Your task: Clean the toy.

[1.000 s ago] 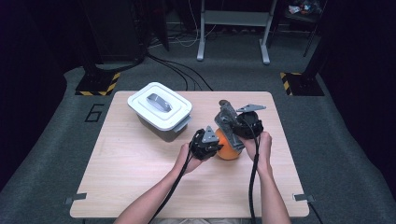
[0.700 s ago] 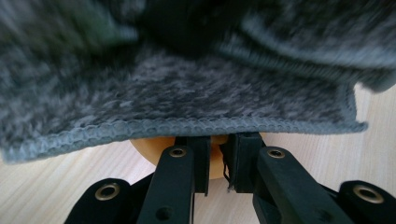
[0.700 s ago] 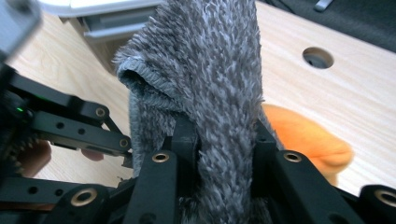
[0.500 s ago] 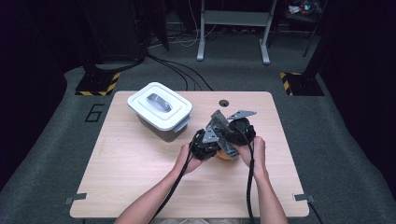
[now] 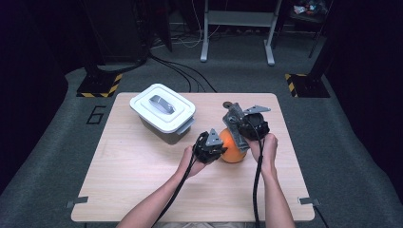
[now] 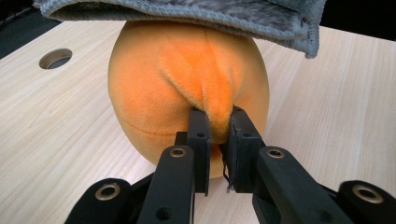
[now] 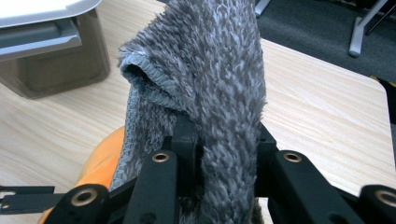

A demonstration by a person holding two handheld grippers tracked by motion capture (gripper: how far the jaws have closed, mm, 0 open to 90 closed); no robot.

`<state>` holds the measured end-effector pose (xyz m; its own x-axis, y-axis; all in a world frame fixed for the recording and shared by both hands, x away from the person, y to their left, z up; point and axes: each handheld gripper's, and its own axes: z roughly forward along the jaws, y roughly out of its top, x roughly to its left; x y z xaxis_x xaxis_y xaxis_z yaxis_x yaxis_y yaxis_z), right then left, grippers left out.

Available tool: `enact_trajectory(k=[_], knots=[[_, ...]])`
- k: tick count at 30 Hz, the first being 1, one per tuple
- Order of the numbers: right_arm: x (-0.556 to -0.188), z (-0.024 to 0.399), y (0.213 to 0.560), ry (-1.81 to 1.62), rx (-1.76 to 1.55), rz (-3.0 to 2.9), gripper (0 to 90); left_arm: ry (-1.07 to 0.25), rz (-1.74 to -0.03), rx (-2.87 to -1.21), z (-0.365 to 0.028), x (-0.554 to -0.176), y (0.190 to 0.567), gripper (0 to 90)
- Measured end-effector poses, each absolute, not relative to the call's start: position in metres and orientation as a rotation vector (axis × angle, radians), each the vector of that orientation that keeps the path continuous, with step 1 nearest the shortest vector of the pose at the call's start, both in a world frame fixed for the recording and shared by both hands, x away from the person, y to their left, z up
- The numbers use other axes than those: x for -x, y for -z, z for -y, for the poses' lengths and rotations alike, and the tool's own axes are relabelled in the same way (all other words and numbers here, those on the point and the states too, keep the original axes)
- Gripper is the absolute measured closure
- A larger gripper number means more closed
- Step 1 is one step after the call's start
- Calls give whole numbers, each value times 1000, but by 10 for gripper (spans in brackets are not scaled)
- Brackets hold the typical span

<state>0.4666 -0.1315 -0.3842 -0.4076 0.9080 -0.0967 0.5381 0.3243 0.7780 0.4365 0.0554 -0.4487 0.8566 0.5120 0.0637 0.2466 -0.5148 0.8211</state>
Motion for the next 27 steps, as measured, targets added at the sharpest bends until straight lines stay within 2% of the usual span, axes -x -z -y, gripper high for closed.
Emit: enact_trajectory(k=[6, 15, 27], knots=[[-456, 136, 379, -970, -1255, -2035, 702, -377, -560, -2124, -58, -437, 449, 813], [-434, 168, 375, -1032, -1289, -1929, 700, -378, -574, -2118, -61, -438, 450, 811], [-419, 208, 399, -980, -1402, -1867, 696, -376, -576, -2124, -65, -438, 451, 809]])
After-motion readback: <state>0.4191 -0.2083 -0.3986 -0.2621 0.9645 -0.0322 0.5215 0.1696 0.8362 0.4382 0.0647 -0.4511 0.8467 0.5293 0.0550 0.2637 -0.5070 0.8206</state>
